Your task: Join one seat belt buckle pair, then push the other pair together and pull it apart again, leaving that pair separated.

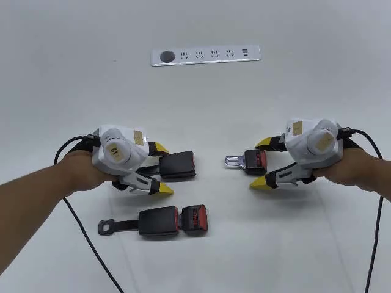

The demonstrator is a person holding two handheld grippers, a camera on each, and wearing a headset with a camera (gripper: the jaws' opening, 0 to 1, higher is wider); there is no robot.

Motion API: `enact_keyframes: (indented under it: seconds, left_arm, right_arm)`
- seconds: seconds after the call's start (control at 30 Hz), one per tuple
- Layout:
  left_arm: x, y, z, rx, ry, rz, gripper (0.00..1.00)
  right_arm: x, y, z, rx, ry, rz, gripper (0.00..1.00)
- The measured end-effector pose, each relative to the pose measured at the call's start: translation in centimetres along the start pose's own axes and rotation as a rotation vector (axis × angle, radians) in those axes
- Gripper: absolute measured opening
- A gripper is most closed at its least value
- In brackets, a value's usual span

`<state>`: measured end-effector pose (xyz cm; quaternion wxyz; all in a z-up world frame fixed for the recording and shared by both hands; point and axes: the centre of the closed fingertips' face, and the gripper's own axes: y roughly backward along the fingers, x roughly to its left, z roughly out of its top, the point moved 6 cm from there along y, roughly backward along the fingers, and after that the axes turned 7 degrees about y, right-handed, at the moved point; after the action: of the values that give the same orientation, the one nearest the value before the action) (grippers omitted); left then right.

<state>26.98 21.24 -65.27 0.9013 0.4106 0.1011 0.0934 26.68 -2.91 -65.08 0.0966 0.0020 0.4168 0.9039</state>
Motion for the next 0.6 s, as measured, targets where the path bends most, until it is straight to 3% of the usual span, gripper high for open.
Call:
enact_keyframes:
  seconds: [0.1,0.17,0.23,0.4,0.5,0.6]
  left_arm:
    - [0.54,-0.03,0.18,-0.004,0.015,0.001,0.36]
    - [0.49,-0.09,0.29,0.007,0.01,-0.001,0.33]
    - [0.38,-0.14,0.27,0.007,0.0,-0.009,0.33]
    - [0.31,-0.2,0.47,0.023,-0.023,-0.029,0.33]
    - [0.41,-0.14,0.52,0.038,-0.042,-0.046,0.33]
    - [0.43,-0.18,0.65,0.048,-0.049,-0.055,0.32]
  right_arm:
    - [0.14,-0.02,0.16,-0.002,0.002,0.003,0.46]
    - [-0.04,-0.04,0.13,0.006,0.003,0.0,0.42]
    - [-0.09,0.04,0.16,0.013,0.005,0.006,0.36]
    - [-0.31,-0.09,0.24,0.009,0.007,0.034,0.35]
    - [-0.45,-0.28,0.28,0.032,0.053,0.048,0.35]
    - [-0.67,-0.35,0.3,0.04,0.046,0.068,0.35]
